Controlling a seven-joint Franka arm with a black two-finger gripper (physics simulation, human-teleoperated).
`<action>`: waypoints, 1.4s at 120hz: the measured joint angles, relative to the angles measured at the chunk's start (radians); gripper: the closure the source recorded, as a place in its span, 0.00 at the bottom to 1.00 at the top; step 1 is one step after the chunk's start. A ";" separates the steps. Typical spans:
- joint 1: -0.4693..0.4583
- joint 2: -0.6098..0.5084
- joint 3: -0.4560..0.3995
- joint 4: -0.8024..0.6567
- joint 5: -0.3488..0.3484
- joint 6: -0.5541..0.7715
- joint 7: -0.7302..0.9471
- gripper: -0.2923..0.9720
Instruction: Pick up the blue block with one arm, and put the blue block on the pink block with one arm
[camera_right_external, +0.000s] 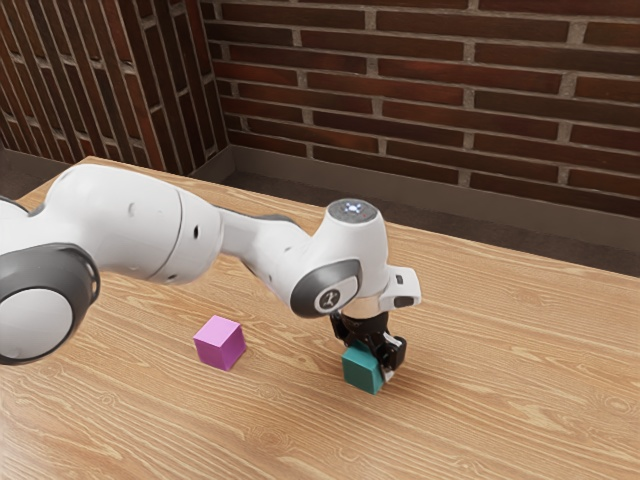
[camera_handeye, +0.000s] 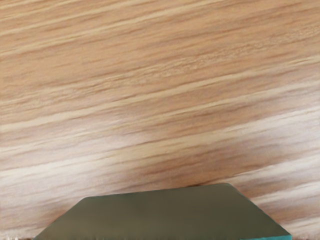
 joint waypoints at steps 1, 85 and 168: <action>0.000 0.000 0.000 0.000 0.000 -0.002 -0.001 0.43; 0.010 -0.095 0.046 0.005 0.010 -0.161 -0.056 0.50; 0.098 -0.222 0.107 -0.056 -0.125 -0.341 0.094 0.51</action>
